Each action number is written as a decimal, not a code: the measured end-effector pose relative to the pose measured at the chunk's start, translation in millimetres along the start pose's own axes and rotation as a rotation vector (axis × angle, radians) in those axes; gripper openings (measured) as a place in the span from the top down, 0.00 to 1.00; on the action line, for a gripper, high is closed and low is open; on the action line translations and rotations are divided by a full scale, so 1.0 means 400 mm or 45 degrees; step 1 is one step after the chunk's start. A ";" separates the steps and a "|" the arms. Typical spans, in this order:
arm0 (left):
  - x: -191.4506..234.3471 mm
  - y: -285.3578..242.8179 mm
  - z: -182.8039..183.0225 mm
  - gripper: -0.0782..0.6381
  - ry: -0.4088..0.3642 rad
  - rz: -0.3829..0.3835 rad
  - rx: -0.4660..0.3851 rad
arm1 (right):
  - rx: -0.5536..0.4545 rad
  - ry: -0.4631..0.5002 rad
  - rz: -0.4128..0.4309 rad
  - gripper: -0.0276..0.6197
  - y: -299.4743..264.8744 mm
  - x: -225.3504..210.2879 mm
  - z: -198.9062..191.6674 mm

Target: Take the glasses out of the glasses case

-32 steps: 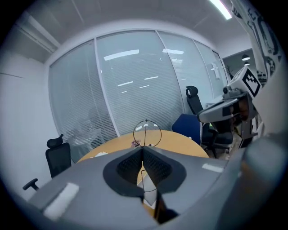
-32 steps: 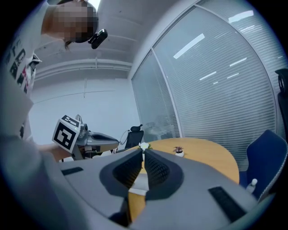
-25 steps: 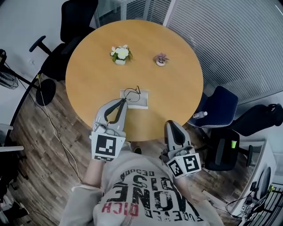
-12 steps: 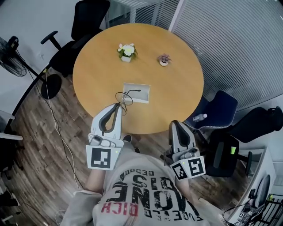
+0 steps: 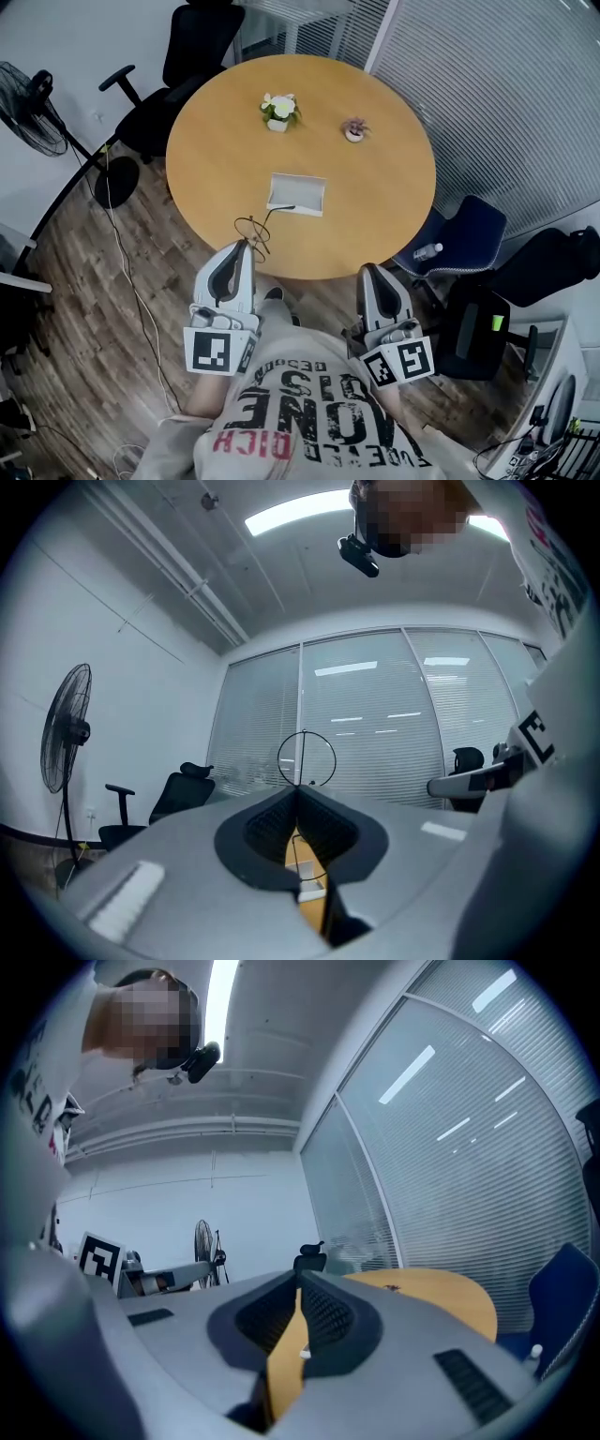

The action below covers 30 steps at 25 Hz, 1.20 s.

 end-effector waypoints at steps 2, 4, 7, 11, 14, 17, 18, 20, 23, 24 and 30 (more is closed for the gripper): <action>-0.006 0.016 -0.011 0.87 -0.023 0.011 0.034 | 0.008 0.002 0.004 0.92 0.004 0.004 -0.005; -0.013 0.028 -0.024 0.87 -0.025 0.015 0.086 | 0.013 0.004 0.005 0.92 0.006 0.004 -0.008; -0.012 0.032 -0.032 0.87 -0.041 0.014 0.107 | 0.016 0.007 0.007 0.92 0.002 0.004 -0.007; -0.013 0.027 -0.025 0.87 -0.039 0.004 0.099 | 0.019 0.014 0.013 0.92 -0.004 0.007 -0.009; -0.011 0.024 -0.021 0.87 -0.055 0.004 0.093 | 0.026 0.017 0.016 0.92 -0.010 0.007 -0.009; -0.009 0.021 -0.021 0.87 -0.046 0.004 0.093 | 0.032 0.034 0.020 0.92 -0.014 0.008 -0.009; -0.009 0.020 -0.022 0.87 -0.046 0.003 0.095 | 0.034 0.041 0.021 0.92 -0.015 0.008 -0.009; -0.009 0.019 -0.022 0.87 -0.050 -0.001 0.097 | 0.037 0.050 0.022 0.92 -0.016 0.009 -0.010; -0.010 0.017 -0.021 0.87 -0.050 -0.006 0.096 | 0.042 0.048 0.022 0.92 -0.016 0.008 -0.012; -0.011 0.016 -0.021 0.87 -0.051 -0.008 0.097 | 0.043 0.046 0.023 0.92 -0.016 0.007 -0.012; -0.010 0.021 -0.025 0.87 -0.046 -0.017 0.096 | 0.044 0.040 0.023 0.92 -0.015 0.014 -0.019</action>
Point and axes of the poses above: the fingertips, and each gripper's own axes: y backward along the fingers, x to its left, z out of its top, the point moved 10 cm from there along y, backward along the fingers, and after that the axes turned 10 degrees about x, right-handed, at the moved point
